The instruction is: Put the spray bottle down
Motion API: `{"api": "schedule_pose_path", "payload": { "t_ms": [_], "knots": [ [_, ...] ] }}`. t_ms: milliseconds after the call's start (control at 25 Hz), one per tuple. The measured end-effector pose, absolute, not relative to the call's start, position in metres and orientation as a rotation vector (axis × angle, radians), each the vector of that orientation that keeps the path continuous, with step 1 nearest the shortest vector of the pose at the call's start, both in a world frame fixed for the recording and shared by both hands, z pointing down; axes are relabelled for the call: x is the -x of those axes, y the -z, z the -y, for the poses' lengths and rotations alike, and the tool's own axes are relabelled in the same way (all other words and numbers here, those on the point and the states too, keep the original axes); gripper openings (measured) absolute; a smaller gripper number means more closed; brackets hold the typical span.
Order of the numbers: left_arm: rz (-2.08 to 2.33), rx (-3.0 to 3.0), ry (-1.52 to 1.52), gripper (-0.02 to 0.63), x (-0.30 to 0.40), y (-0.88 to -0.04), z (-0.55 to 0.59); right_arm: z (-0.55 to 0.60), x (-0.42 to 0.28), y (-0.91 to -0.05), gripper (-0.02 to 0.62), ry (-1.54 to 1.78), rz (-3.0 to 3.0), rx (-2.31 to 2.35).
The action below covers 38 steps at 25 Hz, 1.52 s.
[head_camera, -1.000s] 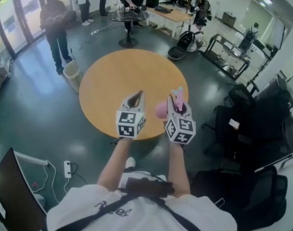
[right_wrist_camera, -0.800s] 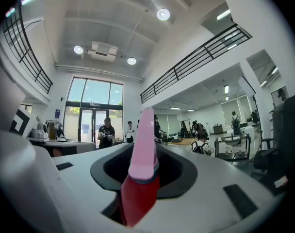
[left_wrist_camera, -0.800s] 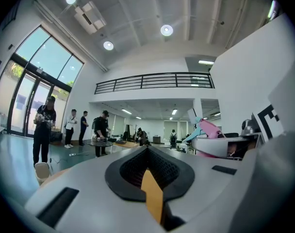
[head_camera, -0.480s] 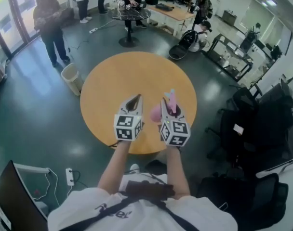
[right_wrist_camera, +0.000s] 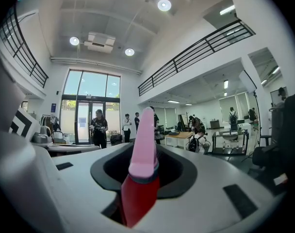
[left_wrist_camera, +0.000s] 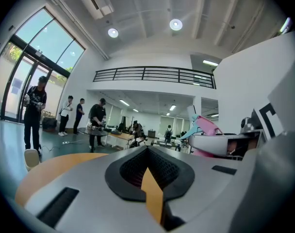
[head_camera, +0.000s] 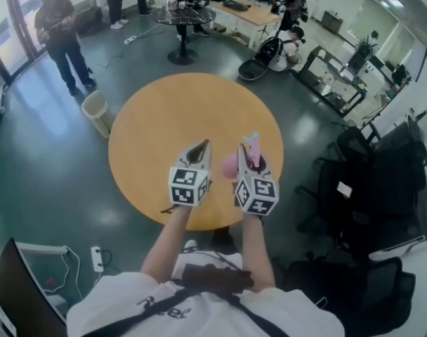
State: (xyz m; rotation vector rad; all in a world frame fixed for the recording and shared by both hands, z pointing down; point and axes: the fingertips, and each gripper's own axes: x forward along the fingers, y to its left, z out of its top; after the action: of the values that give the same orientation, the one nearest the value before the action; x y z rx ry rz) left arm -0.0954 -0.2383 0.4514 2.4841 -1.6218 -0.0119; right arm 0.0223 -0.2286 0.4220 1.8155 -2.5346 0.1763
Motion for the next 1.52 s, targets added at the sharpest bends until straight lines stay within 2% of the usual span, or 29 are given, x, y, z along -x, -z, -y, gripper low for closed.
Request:
{"api": "schedule_pose_path", "payload": {
  "t_ms": [480, 1520],
  "knots": [
    [1.592, -2.477, -0.069, 0.009, 0.063, -0.474, 0.281, 0.279, -0.033, -0.441, 0.155, -0.234, 2.528, -1.768],
    [1.593, -2.297, -0.186, 0.009, 0.048, -0.54, 0.38, 0.386, -0.051, -0.504, 0.155, -0.339, 2.442, -1.658]
  ]
}}
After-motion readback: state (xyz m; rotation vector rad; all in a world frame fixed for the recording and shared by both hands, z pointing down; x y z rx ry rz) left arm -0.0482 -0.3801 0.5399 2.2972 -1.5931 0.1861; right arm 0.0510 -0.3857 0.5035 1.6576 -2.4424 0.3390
